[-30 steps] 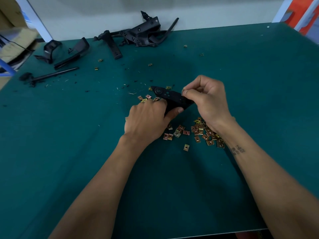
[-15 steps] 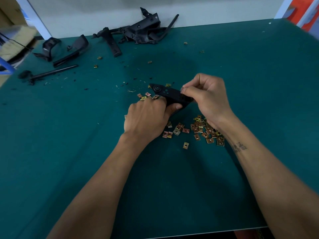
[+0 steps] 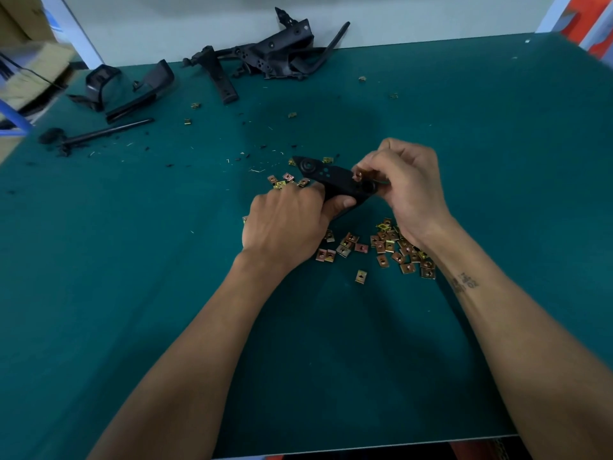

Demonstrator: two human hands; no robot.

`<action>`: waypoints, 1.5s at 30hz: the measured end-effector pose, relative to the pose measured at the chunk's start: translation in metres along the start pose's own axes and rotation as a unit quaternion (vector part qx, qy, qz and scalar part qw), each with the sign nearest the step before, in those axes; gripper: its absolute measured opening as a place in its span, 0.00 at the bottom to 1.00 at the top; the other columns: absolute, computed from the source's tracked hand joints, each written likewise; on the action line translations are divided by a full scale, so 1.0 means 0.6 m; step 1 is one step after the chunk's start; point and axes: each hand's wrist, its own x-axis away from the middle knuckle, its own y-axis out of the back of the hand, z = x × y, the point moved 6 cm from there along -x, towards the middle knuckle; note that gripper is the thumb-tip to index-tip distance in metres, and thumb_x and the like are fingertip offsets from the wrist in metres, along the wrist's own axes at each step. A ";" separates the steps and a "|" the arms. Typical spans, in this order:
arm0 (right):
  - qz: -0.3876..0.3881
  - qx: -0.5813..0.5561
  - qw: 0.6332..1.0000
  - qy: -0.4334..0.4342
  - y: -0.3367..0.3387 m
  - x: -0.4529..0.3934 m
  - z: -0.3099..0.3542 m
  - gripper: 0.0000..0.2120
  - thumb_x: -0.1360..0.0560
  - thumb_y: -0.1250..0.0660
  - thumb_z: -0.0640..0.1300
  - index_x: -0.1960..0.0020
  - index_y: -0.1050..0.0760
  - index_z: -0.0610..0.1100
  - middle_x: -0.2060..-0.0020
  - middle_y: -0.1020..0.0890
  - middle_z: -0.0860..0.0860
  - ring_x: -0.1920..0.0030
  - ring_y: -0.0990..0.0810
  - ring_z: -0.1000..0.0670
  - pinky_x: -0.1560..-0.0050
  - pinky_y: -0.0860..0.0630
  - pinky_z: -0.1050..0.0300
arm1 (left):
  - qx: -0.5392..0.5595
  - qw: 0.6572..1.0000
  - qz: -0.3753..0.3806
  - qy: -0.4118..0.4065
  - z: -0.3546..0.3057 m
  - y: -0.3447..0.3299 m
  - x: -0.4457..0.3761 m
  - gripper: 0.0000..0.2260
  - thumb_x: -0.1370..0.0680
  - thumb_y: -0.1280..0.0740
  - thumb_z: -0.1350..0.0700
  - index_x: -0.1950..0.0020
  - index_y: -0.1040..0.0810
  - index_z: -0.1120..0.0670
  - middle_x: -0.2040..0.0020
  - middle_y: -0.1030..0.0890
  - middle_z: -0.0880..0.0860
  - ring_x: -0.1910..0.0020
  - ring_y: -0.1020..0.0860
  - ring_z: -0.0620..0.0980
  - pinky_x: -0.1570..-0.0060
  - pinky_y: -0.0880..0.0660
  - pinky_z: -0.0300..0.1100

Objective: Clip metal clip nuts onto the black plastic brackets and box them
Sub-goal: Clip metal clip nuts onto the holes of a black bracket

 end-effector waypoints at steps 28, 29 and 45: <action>0.320 0.418 0.849 -0.041 -0.023 0.044 -0.003 0.11 0.30 0.23 0.42 0.52 0.18 0.55 0.63 0.19 0.53 0.68 0.25 0.55 0.67 0.27 0.60 | 0.148 0.976 -0.004 0.158 0.067 -0.015 -0.013 0.28 0.19 0.49 0.29 0.65 0.36 0.51 0.66 0.29 0.49 0.63 0.27 0.61 0.64 0.33 0.51; 0.324 0.420 0.847 -0.041 -0.026 0.046 -0.002 0.11 0.30 0.24 0.42 0.52 0.18 0.55 0.62 0.19 0.53 0.65 0.24 0.53 0.64 0.25 0.56 | 0.146 0.977 -0.004 0.155 0.066 -0.016 -0.013 0.28 0.19 0.49 0.29 0.66 0.36 0.50 0.66 0.29 0.50 0.63 0.27 0.61 0.64 0.33 0.51; 0.315 0.444 0.838 -0.032 -0.030 0.051 0.005 0.11 0.26 0.25 0.37 0.57 0.19 0.53 0.63 0.18 0.54 0.64 0.20 0.58 0.65 0.25 0.65 | 0.113 0.985 -0.014 0.126 0.060 -0.019 -0.012 0.28 0.20 0.51 0.28 0.66 0.37 0.50 0.68 0.33 0.47 0.66 0.30 0.58 0.66 0.36 0.48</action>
